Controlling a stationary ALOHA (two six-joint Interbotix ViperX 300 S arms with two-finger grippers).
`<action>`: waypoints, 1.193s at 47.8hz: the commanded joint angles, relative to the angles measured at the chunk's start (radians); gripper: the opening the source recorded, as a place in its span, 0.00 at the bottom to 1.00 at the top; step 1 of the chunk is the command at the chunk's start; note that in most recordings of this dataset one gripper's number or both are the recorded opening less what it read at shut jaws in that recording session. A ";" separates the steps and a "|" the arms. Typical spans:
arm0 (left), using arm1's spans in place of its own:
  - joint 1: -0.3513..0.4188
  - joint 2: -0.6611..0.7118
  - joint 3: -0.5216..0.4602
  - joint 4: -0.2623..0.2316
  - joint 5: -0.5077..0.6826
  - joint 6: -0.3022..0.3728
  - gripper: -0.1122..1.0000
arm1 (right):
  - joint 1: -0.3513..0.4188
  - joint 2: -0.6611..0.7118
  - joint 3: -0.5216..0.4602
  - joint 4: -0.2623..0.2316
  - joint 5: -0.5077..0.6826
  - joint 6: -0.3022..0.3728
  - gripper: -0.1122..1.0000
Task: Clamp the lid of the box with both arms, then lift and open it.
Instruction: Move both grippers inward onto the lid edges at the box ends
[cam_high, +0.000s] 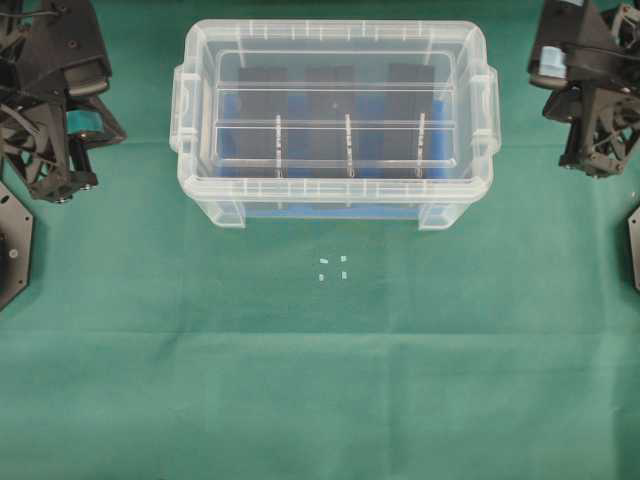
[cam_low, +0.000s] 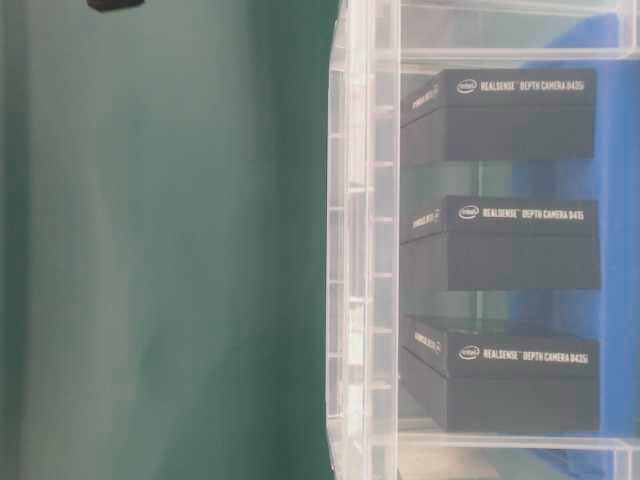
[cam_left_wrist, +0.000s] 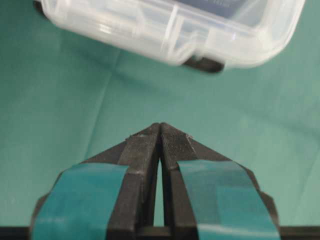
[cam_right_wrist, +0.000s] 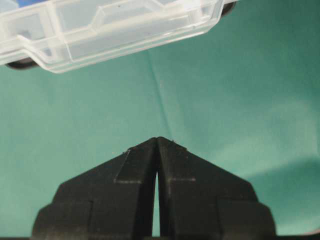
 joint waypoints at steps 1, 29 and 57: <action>0.005 0.002 -0.038 0.005 0.031 0.002 0.11 | -0.003 0.015 -0.046 -0.003 0.023 -0.002 0.10; 0.025 0.037 -0.041 0.011 0.052 0.006 0.11 | -0.003 0.023 -0.051 -0.003 0.018 -0.006 0.10; 0.064 0.158 0.037 0.015 -0.069 0.023 0.11 | -0.003 0.064 -0.031 -0.003 -0.035 -0.008 0.10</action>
